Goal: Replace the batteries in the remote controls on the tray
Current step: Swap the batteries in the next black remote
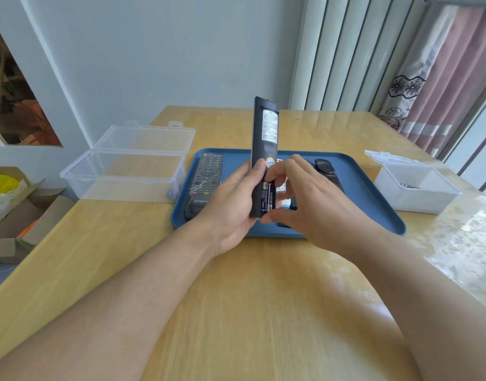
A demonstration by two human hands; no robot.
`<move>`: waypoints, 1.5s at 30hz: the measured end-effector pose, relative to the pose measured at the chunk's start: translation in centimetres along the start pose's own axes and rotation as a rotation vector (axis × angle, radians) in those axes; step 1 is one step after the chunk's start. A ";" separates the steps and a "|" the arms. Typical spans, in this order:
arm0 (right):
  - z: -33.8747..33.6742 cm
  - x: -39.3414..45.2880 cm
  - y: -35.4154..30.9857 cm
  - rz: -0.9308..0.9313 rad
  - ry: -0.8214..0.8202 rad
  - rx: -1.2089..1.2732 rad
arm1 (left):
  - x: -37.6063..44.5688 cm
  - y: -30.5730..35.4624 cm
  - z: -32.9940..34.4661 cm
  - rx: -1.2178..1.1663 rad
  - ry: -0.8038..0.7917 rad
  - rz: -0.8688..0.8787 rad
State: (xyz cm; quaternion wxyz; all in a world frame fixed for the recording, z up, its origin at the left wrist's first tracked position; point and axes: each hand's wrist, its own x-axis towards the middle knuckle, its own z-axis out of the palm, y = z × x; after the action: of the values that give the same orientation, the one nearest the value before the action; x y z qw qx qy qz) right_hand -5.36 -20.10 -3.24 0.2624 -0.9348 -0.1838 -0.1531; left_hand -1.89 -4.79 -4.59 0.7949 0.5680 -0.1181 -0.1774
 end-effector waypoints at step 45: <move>-0.4 0.2 -1.8 0.484 0.014 1.027 | 0.3 1.2 -0.3 -0.125 0.100 -0.059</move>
State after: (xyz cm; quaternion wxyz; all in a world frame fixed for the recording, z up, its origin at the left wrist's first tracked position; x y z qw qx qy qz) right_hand -6.05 -18.88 -2.10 0.7121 -0.7018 -0.0134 0.0141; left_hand -1.33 -4.26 -3.56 0.8281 0.5288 -0.0502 -0.1790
